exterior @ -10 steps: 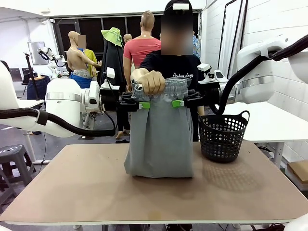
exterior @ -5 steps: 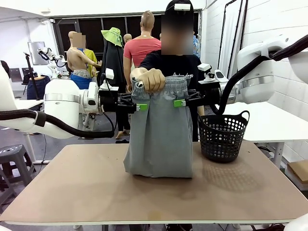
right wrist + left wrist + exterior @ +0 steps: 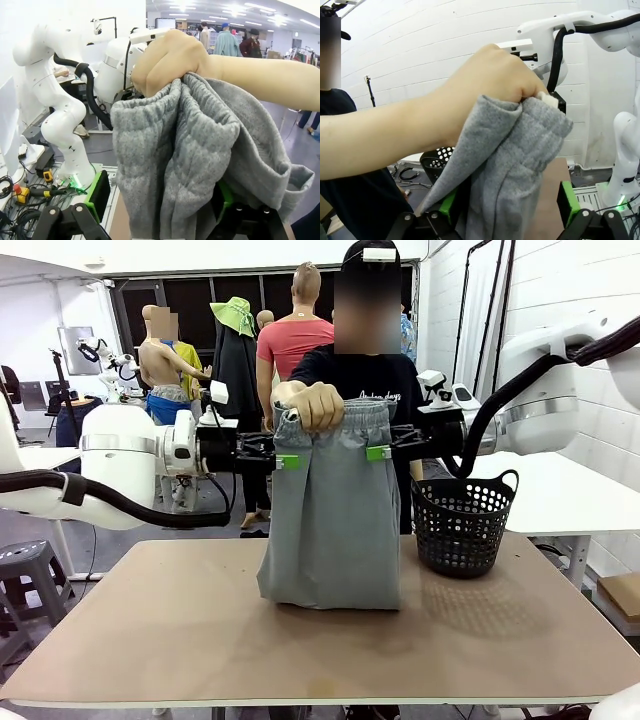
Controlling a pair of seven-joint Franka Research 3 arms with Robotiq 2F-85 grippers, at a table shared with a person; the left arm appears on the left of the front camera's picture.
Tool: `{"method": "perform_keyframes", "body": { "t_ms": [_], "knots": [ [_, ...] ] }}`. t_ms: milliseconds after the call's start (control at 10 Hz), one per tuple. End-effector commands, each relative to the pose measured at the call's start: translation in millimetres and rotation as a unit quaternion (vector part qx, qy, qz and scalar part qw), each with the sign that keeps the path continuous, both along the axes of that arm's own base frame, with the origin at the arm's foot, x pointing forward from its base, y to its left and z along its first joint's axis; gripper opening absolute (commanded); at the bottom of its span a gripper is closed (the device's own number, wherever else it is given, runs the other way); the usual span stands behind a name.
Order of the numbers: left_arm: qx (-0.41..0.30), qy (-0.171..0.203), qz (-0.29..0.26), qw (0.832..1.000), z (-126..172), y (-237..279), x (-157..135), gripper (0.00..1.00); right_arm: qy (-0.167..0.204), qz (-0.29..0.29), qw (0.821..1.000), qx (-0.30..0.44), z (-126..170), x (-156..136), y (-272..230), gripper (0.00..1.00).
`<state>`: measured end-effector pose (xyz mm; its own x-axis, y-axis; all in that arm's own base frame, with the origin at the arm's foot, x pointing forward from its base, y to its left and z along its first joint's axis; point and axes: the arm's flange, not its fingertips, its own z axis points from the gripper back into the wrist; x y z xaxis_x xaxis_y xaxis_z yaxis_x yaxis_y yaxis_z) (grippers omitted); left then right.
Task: Fold the training pants.
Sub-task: Release the ends of the Training pants and then grab the overlapped ends.
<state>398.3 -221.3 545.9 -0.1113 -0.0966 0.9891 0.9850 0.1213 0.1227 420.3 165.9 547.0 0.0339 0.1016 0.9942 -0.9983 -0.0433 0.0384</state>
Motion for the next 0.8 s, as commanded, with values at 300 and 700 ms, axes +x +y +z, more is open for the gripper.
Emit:
{"method": "perform_keyframes", "body": {
  "t_ms": [300,700],
  "knots": [
    [-0.013,0.012,0.036,0.999,-3.0,16.4,-13.8,1.0,0.008,-0.043,0.999,-0.011,-0.9,-15.0,-21.5,1.0],
    [-0.012,0.013,0.053,0.998,-4.5,24.9,-12.4,1.0,0.015,-0.076,0.997,-0.011,-5.5,-19.7,-36.5,1.0]
  ]
}}
